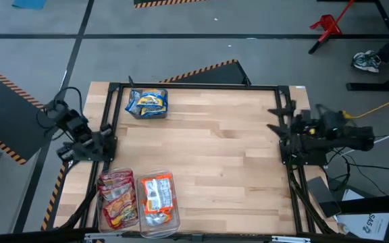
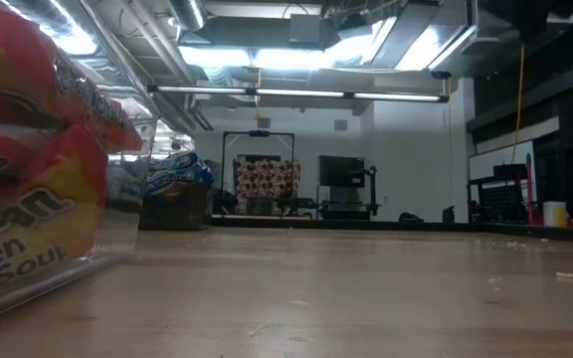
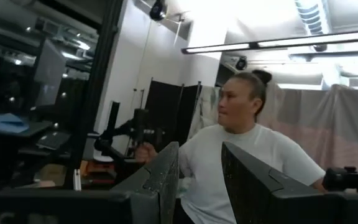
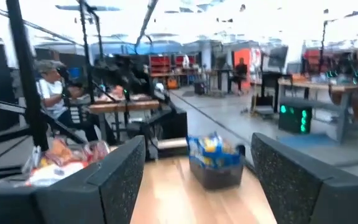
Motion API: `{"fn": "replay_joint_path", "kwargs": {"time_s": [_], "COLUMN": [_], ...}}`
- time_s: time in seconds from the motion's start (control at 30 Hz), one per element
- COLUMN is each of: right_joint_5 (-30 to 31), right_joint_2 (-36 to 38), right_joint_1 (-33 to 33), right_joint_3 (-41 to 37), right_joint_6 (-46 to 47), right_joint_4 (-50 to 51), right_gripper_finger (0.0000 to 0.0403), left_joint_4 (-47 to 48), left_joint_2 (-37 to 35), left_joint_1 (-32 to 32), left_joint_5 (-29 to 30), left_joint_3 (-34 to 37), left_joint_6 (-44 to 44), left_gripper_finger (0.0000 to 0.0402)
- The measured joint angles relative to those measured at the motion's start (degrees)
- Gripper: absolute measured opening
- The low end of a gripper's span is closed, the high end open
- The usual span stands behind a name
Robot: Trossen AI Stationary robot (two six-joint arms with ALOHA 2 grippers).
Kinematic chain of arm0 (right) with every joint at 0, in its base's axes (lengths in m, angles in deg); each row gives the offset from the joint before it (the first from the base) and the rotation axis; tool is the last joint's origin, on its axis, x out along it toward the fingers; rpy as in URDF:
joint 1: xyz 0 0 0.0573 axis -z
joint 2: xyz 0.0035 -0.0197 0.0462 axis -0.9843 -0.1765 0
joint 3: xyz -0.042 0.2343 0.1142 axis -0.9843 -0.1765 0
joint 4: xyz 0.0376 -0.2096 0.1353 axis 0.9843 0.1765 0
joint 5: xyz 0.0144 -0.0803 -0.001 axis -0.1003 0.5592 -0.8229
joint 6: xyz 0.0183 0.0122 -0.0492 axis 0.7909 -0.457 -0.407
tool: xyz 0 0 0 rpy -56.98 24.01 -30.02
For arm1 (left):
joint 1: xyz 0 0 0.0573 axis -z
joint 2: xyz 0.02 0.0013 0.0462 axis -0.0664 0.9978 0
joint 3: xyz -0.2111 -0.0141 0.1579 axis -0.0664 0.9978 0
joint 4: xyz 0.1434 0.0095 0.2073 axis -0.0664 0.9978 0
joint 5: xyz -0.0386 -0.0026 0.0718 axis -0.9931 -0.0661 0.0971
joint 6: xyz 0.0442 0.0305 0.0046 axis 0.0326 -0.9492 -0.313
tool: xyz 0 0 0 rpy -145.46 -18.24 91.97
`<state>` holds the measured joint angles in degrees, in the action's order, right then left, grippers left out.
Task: Sort Maruchan noodles
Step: Return to Home Position
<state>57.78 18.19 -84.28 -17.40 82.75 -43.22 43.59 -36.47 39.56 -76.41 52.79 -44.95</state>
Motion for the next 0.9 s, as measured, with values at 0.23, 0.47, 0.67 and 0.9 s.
{"fn": "replay_joint_path", "kwargs": {"time_s": [0.23,0.47,0.67,0.9], "right_joint_5": [0.0,-1.0,-1.7,-0.9], "right_joint_2": [1.6,1.6,1.6,1.6], "right_joint_1": [0.0,0.0,0.0,0.0], "right_joint_3": [-14.7,-25.6,-26.5,-26.4], "right_joint_6": [4.8,7.2,7.1,4.2], "right_joint_4": [-11.0,-23.4,-21.5,-17.6], "right_gripper_finger": [0.0276,0.0276,0.0276,0.0276], "left_joint_4": [-8.1,-24.1,-25.1,-21.8], "left_joint_2": [0.0,-0.1,0.1,0.1], "left_joint_1": [0.0,0.0,-0.2,-0.5], "left_joint_5": [-0.7,-1.5,-0.8,-2.1], "left_joint_3": [9.4,22.1,25.0,25.0], "left_joint_6": [-0.5,-0.5,-0.7,-1.7], "left_gripper_finger": [0.0115,0.0115,0.0115,0.0115]}}
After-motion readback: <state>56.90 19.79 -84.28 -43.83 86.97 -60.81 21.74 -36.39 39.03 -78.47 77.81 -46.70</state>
